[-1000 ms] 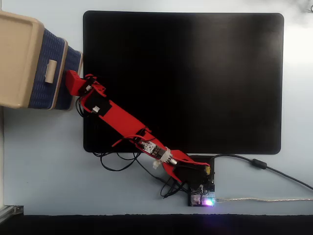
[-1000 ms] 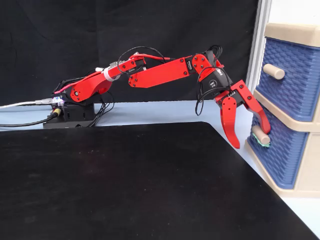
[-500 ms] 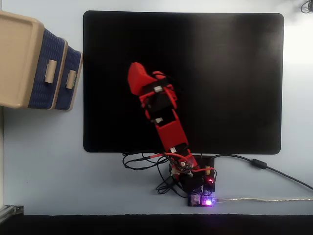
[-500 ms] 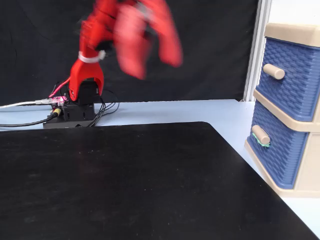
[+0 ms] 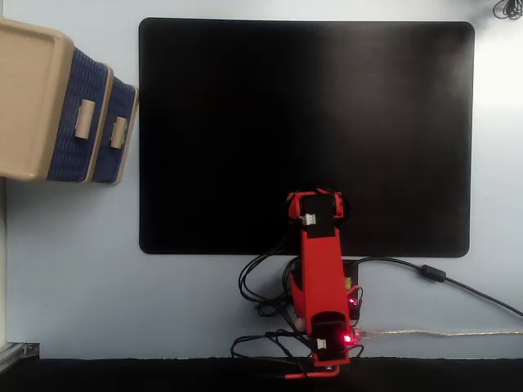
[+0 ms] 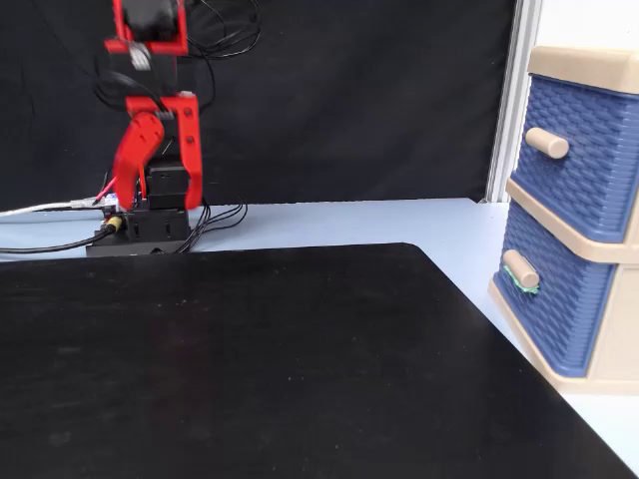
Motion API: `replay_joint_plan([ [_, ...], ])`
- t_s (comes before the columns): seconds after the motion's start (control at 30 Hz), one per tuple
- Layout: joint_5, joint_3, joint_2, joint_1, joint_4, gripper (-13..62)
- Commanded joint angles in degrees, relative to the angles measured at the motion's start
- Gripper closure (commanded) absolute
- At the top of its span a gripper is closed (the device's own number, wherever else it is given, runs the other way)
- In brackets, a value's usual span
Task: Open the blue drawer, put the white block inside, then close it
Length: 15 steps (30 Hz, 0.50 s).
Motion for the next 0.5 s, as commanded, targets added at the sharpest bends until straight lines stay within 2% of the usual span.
replay_joint_plan([
  [0.0,-0.4,4.0,5.6,2.7,-4.7,15.5],
  [0.23,-0.9,23.7,16.3,10.6,-5.1,15.4],
  [0.47,-5.8,37.2,28.9,11.2,-4.2,15.3],
])
